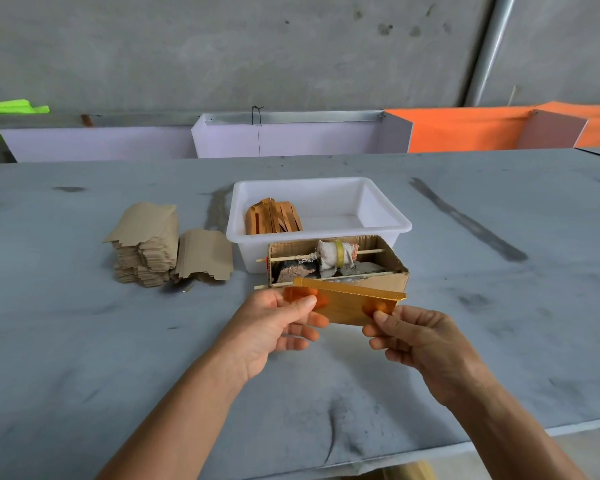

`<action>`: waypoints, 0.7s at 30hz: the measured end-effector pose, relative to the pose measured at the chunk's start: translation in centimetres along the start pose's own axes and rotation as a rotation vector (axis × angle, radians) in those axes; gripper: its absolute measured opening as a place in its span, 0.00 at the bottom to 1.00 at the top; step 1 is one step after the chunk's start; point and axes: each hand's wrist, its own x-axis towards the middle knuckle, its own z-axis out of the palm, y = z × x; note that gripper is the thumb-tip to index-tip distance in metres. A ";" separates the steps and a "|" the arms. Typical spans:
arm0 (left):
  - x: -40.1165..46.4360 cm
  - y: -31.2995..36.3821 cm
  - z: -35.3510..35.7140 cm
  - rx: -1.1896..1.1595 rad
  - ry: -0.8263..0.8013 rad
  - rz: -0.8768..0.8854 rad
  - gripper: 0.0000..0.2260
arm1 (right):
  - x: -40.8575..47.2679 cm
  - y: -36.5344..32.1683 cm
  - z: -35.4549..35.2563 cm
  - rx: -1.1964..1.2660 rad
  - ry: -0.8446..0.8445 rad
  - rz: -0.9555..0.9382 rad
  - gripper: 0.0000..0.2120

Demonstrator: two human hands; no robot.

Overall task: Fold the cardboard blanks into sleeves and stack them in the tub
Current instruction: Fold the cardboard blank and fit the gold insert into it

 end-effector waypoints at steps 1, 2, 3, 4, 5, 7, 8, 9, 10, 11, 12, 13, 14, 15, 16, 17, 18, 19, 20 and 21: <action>0.1 -0.1 0.1 -0.012 0.023 -0.001 0.07 | 0.0 -0.1 0.1 0.004 0.002 0.003 0.11; 0.1 -0.2 0.2 -0.023 0.044 0.004 0.06 | -0.1 -0.1 0.2 0.009 0.009 0.003 0.08; 0.1 -0.3 0.4 -0.034 0.064 0.012 0.05 | -0.1 -0.2 0.2 0.017 0.021 0.000 0.06; 0.1 -0.3 0.5 -0.041 0.080 0.023 0.04 | -0.1 -0.2 0.3 0.026 0.034 -0.007 0.04; 0.1 -0.3 0.6 -0.040 0.091 0.033 0.03 | -0.1 -0.2 0.4 0.029 0.043 -0.011 0.04; 0.0 -0.5 0.8 -0.023 0.095 0.049 0.03 | -0.1 -0.3 0.5 0.017 0.041 -0.014 0.04; -0.1 -0.6 0.8 -0.016 0.095 0.054 0.03 | -0.1 -0.3 0.6 0.013 0.033 -0.014 0.05; -0.1 -0.6 0.8 -0.009 0.098 0.057 0.02 | -0.1 -0.3 0.6 0.015 0.028 -0.012 0.06; -0.1 -0.7 0.9 0.001 0.106 0.060 0.02 | -0.1 -0.3 0.6 0.021 0.027 -0.008 0.06; -0.1 -0.7 0.9 0.010 0.118 0.062 0.01 | -0.1 -0.3 0.7 0.026 0.029 -0.005 0.06; -0.1 -0.7 1.0 0.014 0.130 0.062 0.01 | -0.1 -0.3 0.7 0.031 0.031 -0.002 0.06; -0.1 -0.8 1.0 0.011 0.142 0.060 0.01 | -0.1 -0.3 0.7 0.036 0.034 0.003 0.06; -0.1 -0.9 1.1 0.006 0.152 0.055 0.01 | -0.1 -0.2 0.8 0.042 0.040 0.011 0.05; -0.1 -1.0 1.2 0.002 0.162 0.047 0.01 | 0.0 -0.2 0.8 0.048 0.047 0.021 0.05; -0.1 -1.1 1.3 -0.001 0.174 0.040 0.01 | 0.0 -0.1 0.9 0.055 0.057 0.031 0.05; 0.0 -1.3 1.3 -0.009 0.186 0.036 0.01 | 0.1 -0.1 0.9 0.067 0.065 0.037 0.05; 0.0 -1.4 1.4 -0.025 0.200 0.039 0.01 | 0.1 -0.1 1.0 0.082 0.073 0.040 0.05; 0.1 -1.5 1.4 -0.041 0.218 0.047 0.02 | 0.1 0.0 1.0 0.097 0.081 0.039 0.04; 0.2 -1.5 1.4 -0.052 0.239 0.060 0.02 | 0.1 0.0 1.1 0.106 0.094 0.035 0.03; 0.2 -1.5 1.3 -0.060 0.256 0.074 0.01 | 0.1 0.1 1.2 0.109 0.108 0.029 0.03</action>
